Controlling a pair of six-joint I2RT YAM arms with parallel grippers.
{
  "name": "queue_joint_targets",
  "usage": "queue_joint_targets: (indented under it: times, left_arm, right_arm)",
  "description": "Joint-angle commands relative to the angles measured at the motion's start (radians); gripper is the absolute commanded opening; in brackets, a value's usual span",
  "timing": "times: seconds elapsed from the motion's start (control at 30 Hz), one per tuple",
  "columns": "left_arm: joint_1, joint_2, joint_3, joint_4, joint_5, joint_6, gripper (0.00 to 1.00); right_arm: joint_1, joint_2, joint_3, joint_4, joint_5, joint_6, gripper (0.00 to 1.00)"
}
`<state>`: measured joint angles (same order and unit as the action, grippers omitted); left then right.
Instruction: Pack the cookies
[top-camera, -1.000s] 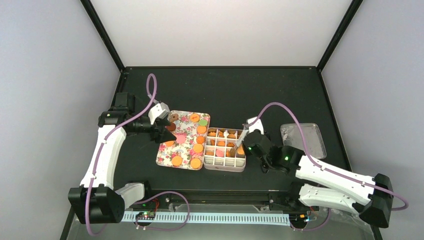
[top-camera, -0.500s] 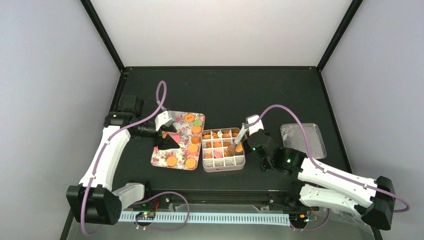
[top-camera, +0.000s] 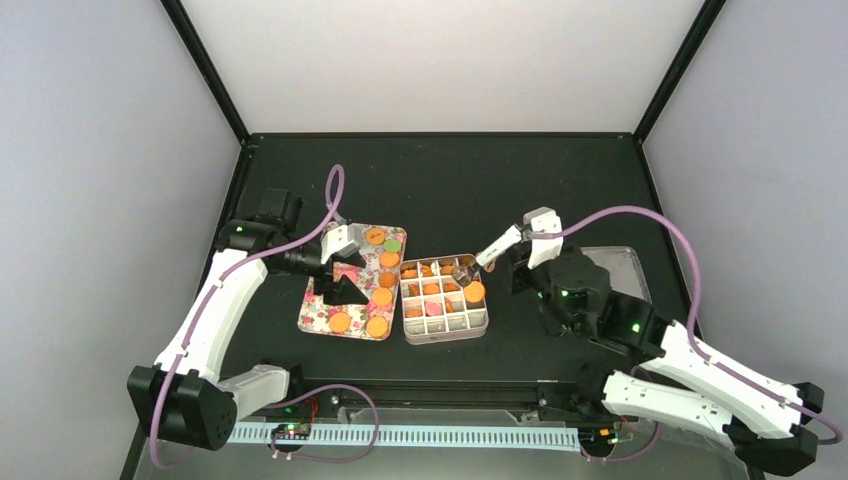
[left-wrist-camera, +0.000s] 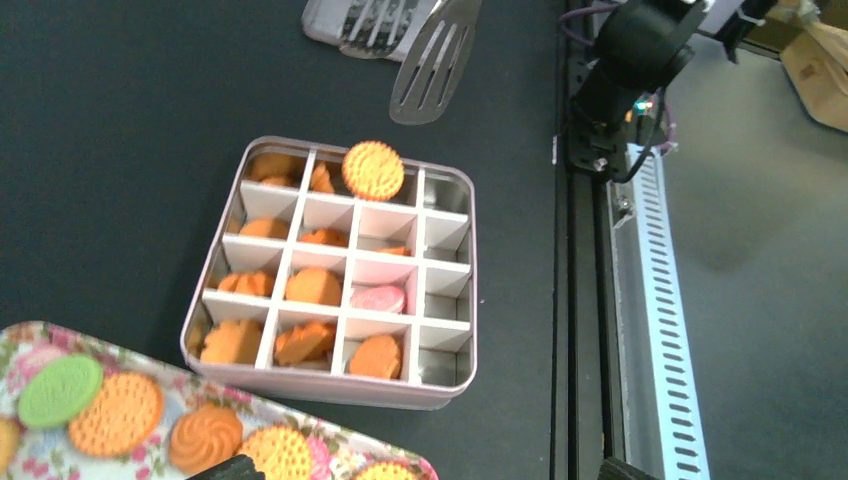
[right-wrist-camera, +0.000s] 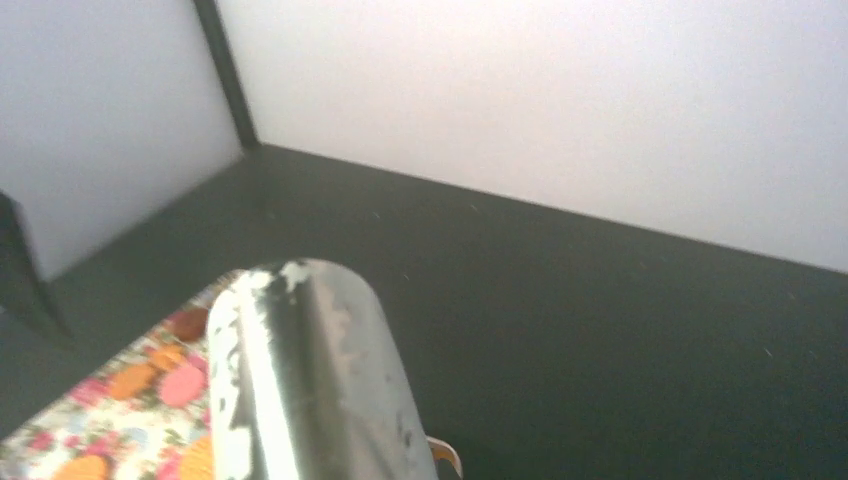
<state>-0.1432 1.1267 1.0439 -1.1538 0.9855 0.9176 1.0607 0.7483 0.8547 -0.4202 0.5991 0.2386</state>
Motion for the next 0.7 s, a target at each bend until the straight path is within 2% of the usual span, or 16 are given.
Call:
queue_joint_targets:
  times: [0.0,0.1,0.23,0.4,0.57,0.67]
  left_arm:
    - [-0.043,0.003,0.088,-0.032,0.105,-0.002,0.94]
    - [-0.062,-0.008,0.105,-0.041,0.155,-0.006,0.97]
    - [-0.068,-0.02,0.102,-0.031,0.208,-0.044,0.93]
    - [-0.07,-0.027,0.105,-0.056,0.216,-0.032,0.8]
    - [-0.07,-0.027,0.109,-0.09,0.232,-0.007,0.61]
    - [-0.07,-0.02,0.111,-0.13,0.235,0.03,0.55]
  right_arm:
    - [0.007,-0.001,0.1,0.021,-0.169,-0.068,0.01]
    - [0.007,0.043,0.149,0.113,-0.318,-0.086,0.01]
    - [0.008,0.151,0.22,0.211,-0.476,-0.092,0.01]
    - [0.009,0.275,0.299,0.267,-0.618,-0.116,0.01]
    - [0.009,0.336,0.327,0.298,-0.637,-0.15,0.01]
    - [0.01,0.362,0.335,0.313,-0.646,-0.164,0.01]
